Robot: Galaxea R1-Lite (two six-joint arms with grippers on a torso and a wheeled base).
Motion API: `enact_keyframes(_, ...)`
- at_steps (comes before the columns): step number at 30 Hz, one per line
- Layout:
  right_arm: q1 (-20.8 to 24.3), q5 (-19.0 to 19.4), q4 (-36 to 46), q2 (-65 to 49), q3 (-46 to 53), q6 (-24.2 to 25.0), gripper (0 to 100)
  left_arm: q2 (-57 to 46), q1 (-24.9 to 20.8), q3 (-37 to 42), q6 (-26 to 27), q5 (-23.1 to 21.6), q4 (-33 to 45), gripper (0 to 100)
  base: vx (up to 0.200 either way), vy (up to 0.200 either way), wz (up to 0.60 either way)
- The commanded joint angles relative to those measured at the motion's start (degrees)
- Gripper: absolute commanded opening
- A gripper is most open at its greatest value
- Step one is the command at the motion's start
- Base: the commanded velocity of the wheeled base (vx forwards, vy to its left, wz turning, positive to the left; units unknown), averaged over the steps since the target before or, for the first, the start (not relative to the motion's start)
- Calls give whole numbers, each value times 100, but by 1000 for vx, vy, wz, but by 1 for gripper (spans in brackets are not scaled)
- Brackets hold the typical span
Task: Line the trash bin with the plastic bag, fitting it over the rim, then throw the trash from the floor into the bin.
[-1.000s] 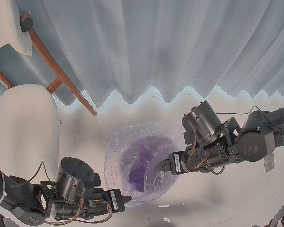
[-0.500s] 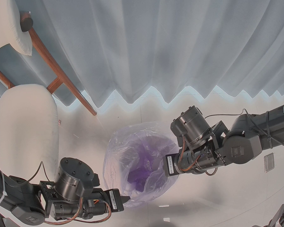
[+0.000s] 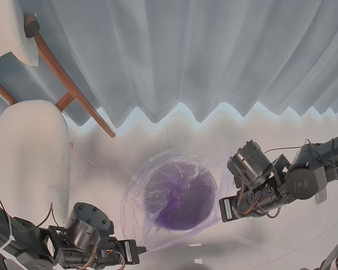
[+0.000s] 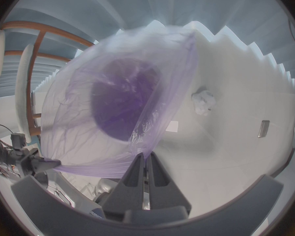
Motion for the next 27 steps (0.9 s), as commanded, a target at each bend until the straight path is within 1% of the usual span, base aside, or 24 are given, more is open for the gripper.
enact_keyframes(1,-31,-17,-23,-287,597,1,0,316,41,170,44,-15,-58,0,0,0,0)
enact_keyframes(3,-5,-9,-31,-358,861,1,0,535,94,161,71,11,-216,0,0,0,0)
enact_keyframes(9,-5,-9,-31,-349,1028,19,0,799,94,126,97,20,-489,0,0,0,0)
enact_keyframes(11,-5,9,-40,-314,1063,19,0,931,94,126,238,29,-498,0,0,0,0)
enact_keyframes(14,-5,18,-40,-235,1159,19,0,1133,94,143,440,178,-489,0,0,0,0)
enact_keyframes(19,4,18,-198,-6,1186,19,0,1511,138,73,475,574,-515,0,0,0,0)
enact_keyframes(20,4,18,-383,143,1177,19,0,1634,191,38,466,723,-533,0,0,0,0)
enact_keyframes(24,-5,18,-822,433,1195,19,0,1783,200,29,457,785,-612,0,0,0,0)
enact_keyframes(26,-5,9,-884,513,1177,10,0,1845,208,20,457,802,-621,0,0,0,0)
enact_keyframes(27,4,9,-989,715,1107,-8,0,1986,226,20,457,890,-674,0,0,0,0)
